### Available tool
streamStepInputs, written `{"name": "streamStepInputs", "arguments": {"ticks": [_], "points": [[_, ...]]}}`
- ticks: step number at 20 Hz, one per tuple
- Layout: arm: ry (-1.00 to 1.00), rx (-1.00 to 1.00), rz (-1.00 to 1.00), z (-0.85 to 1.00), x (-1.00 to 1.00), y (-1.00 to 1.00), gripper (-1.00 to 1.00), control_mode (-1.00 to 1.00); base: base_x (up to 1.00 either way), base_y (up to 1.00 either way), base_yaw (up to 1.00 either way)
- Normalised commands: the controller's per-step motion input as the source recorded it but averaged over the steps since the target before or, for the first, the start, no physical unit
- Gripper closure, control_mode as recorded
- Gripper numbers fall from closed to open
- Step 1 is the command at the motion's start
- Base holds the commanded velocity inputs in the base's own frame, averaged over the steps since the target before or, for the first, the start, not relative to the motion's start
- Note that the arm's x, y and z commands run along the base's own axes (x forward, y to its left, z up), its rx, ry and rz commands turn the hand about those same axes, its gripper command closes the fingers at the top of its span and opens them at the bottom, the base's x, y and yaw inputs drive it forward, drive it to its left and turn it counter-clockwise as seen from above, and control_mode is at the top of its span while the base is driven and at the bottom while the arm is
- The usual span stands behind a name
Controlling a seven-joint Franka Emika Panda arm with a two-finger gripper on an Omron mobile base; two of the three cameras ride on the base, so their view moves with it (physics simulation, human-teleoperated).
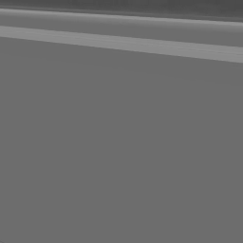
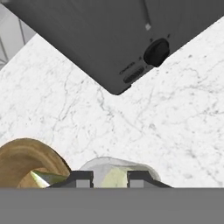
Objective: Grab a lemon wedge from the fridge and one ice cube from the ice bowl, and put them in the glass of lemonade.
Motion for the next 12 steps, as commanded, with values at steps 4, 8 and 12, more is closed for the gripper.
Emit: {"name": "streamStepInputs", "arguments": {"ticks": [4,8,12], "points": [[0.00,0.00,0.00,-0.31,-0.06,0.00,-1.00,-1.00,0.00,0.00,0.00],[0.00,0.00,0.00,-0.04,-0.03,0.00,-1.00,-1.00,0.00,0.00,0.00],[0.00,0.00,-0.02,0.05,0.00,0.15,-1.00,-1.00,0.00,0.00,0.00]]}}
